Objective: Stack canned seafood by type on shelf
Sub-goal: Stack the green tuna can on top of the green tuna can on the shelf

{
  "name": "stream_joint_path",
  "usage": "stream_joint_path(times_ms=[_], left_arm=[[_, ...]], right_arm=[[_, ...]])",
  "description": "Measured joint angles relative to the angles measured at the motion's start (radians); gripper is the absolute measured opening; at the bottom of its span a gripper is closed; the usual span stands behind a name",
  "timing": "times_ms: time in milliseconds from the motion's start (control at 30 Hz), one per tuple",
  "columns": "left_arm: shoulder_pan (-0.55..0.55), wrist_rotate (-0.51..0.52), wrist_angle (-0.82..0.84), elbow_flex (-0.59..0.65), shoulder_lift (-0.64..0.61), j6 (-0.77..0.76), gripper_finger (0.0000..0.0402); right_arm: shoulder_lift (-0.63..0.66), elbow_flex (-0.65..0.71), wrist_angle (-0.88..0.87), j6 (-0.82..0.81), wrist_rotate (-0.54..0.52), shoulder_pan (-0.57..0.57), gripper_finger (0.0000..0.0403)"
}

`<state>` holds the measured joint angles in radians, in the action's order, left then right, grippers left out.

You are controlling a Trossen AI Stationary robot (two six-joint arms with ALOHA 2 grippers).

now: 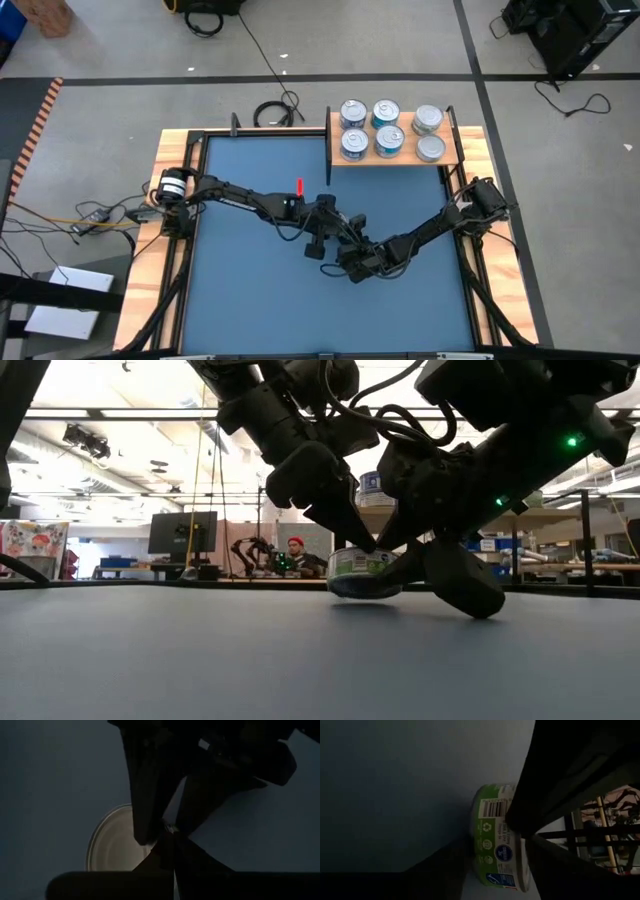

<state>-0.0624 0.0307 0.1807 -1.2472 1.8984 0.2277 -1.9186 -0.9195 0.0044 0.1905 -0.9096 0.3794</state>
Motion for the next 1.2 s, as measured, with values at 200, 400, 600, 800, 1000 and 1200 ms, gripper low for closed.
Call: stream_joint_path(times_ms=[200, 400, 600, 800, 1000, 1200], left_arm=[[0.001, -0.003, -0.005, 0.000, -0.007, -0.024, 0.0000], [-0.003, -0.022, -0.005, 0.000, -0.042, -0.027, 0.0016], [-0.012, -0.006, 0.007, 0.000, -0.083, -0.030, 0.0049], [-0.027, 0.059, -0.009, 0.033, -0.170, -0.029, 0.0051], [-0.029, 0.069, -0.220, 0.200, -0.278, -0.059, 0.0018], [-0.032, 0.070, -0.517, 0.417, -0.403, -0.119, 0.0007]], right_arm=[[0.000, 0.000, 0.003, 0.005, -0.007, 0.000, 0.0155], [-0.001, 0.000, 0.010, 0.017, -0.016, 0.000, 0.0125], [-0.004, -0.027, -0.021, 0.046, -0.017, 0.006, 0.0126], [0.001, -0.052, -0.074, 0.047, -0.018, 0.027, 0.0126], [0.048, -0.061, -0.135, 0.024, -0.024, 0.052, 0.0126], [0.133, -0.061, -0.244, -0.041, -0.013, 0.069, 0.0126]])
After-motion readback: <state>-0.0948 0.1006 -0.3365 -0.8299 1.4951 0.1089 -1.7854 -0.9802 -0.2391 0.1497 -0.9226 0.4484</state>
